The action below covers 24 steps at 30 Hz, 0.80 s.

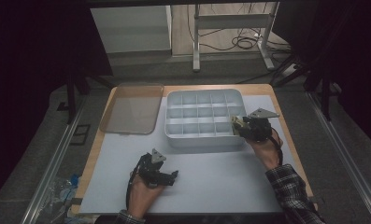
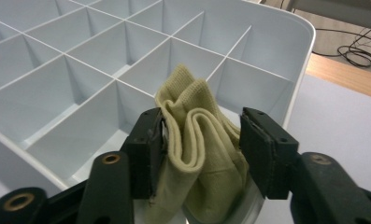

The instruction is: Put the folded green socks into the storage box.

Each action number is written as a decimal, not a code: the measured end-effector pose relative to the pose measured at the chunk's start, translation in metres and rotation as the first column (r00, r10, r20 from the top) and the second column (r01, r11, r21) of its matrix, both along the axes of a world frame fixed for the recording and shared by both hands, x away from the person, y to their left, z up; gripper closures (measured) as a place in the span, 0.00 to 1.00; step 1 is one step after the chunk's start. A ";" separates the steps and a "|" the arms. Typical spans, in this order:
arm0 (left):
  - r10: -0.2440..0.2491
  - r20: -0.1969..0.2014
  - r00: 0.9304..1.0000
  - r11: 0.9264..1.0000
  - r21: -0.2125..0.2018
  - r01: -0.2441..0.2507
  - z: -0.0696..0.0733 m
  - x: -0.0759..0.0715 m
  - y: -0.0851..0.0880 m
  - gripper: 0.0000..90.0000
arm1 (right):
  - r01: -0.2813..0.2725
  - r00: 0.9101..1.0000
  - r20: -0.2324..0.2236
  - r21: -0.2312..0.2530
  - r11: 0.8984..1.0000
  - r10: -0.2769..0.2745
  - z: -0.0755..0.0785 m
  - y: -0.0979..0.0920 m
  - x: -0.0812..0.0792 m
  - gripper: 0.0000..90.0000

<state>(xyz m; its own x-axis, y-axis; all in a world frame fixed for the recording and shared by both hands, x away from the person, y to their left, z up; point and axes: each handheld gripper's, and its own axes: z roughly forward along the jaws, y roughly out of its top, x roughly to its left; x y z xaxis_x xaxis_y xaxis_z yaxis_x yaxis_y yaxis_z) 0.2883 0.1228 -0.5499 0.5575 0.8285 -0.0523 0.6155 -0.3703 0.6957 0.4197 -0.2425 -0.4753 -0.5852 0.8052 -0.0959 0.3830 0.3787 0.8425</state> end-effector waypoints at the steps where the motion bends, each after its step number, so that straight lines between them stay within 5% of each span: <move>1: 0.000 0.000 1.000 1.000 0.000 0.000 0.000 0.000 0.000 0.03 | -0.001 1.000 0.001 0.002 1.000 0.001 0.001 0.001 0.000 0.52; 12: 0.000 0.000 1.000 1.000 -0.001 0.000 0.000 0.000 0.000 0.03 | -0.019 1.000 0.000 -0.019 1.000 0.019 0.004 0.016 0.012 0.51; 18: 0.000 0.000 1.000 1.000 -0.001 0.000 0.000 0.000 0.000 0.03 | -0.021 1.000 -0.013 -0.043 0.999 0.020 0.004 0.021 0.016 0.81; 24: 0.000 0.000 1.000 1.000 -0.001 0.000 0.000 0.000 0.000 0.03 | -0.013 1.000 -0.025 -0.048 0.999 0.012 0.004 0.014 0.013 0.87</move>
